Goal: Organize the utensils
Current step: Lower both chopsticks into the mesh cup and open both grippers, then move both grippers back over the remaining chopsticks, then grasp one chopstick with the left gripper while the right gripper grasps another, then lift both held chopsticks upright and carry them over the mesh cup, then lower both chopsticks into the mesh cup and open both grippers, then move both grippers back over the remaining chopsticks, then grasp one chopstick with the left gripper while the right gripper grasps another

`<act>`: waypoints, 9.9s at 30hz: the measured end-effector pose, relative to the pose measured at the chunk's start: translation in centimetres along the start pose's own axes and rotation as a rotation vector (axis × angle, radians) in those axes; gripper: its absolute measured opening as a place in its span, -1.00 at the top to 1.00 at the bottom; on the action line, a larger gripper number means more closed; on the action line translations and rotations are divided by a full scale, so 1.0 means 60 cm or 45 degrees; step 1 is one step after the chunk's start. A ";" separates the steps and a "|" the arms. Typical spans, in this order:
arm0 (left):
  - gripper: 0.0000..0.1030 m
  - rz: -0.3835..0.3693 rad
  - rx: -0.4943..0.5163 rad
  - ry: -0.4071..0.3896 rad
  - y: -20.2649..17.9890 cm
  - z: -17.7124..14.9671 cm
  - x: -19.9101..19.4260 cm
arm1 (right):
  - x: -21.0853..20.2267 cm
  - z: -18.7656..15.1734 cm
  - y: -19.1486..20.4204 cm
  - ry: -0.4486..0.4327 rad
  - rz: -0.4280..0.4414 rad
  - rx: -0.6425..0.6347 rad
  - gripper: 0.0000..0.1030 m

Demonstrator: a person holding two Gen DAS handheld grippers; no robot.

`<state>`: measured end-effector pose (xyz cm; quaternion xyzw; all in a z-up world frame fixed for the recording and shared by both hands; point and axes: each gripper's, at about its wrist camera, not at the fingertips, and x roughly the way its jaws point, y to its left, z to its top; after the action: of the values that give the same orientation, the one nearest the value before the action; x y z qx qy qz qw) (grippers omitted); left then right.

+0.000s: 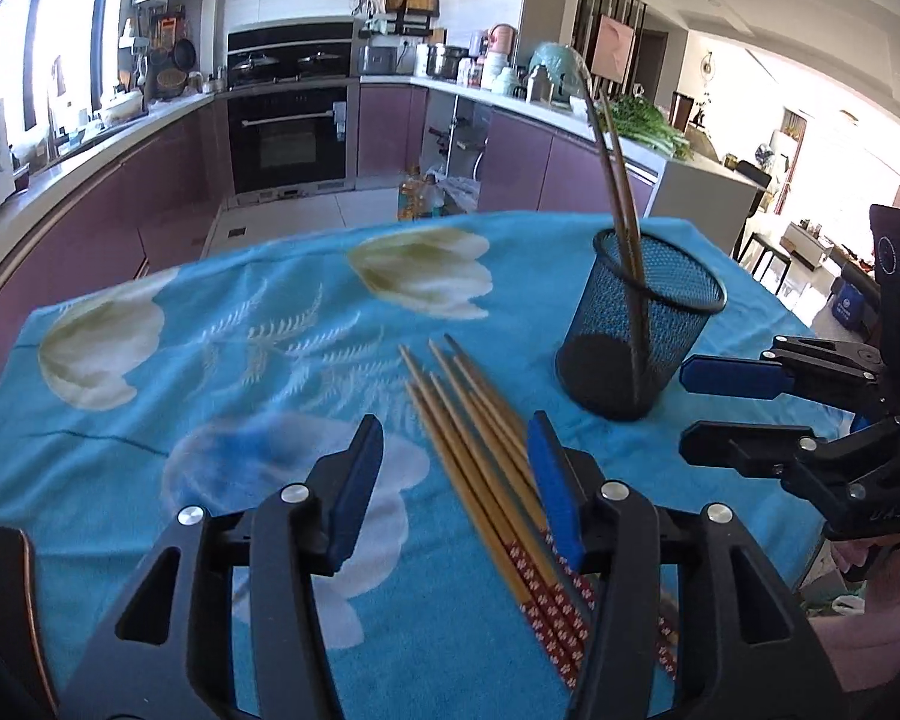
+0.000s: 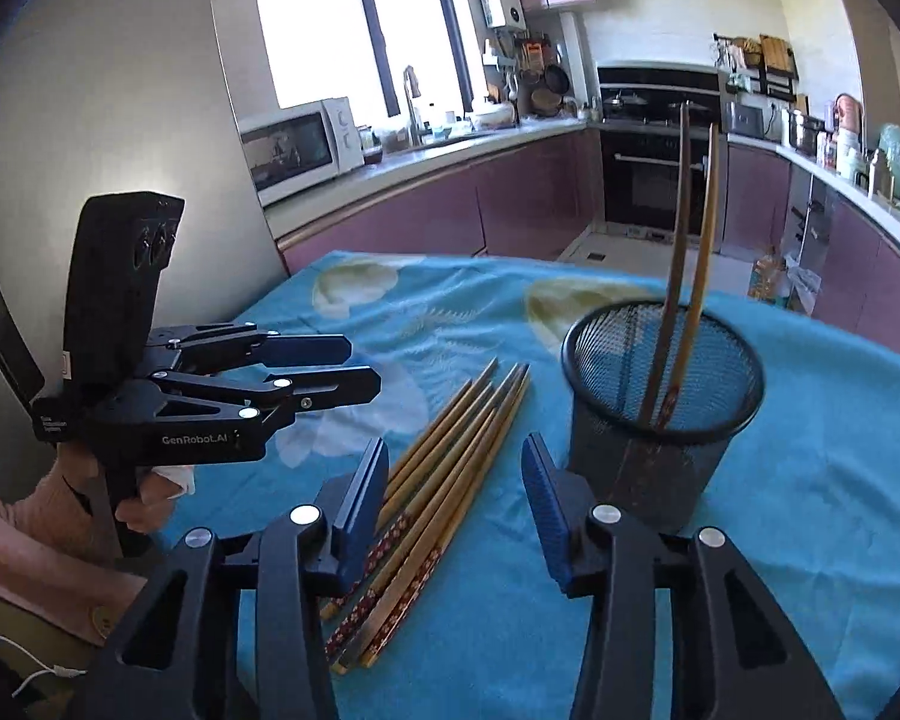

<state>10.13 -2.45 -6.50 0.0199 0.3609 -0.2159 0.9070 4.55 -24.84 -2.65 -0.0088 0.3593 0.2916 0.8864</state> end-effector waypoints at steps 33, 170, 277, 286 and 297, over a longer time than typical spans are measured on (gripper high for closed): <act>0.29 -0.023 -0.027 0.226 0.001 -0.056 0.084 | 0.081 -0.023 -0.024 0.192 -0.082 0.120 0.70; 0.86 -0.398 0.161 -0.143 -0.133 0.196 0.010 | -0.075 0.119 -0.128 -0.269 -0.205 0.152 0.89; 0.66 0.012 0.022 0.246 -0.005 -0.028 0.121 | 0.117 -0.004 -0.005 0.202 -0.169 0.084 0.63; 0.84 -0.008 -0.073 0.217 0.008 -0.034 0.110 | 0.106 -0.012 -0.033 0.173 -0.076 0.249 0.87; 0.85 -0.075 -0.077 0.195 0.001 -0.049 0.076 | 0.064 -0.010 -0.023 0.111 -0.005 0.216 0.88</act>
<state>11.19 -3.52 -11.70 -0.0016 0.4358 -0.2294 0.8703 7.09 -24.14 -5.84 0.0531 0.4209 0.2578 0.8681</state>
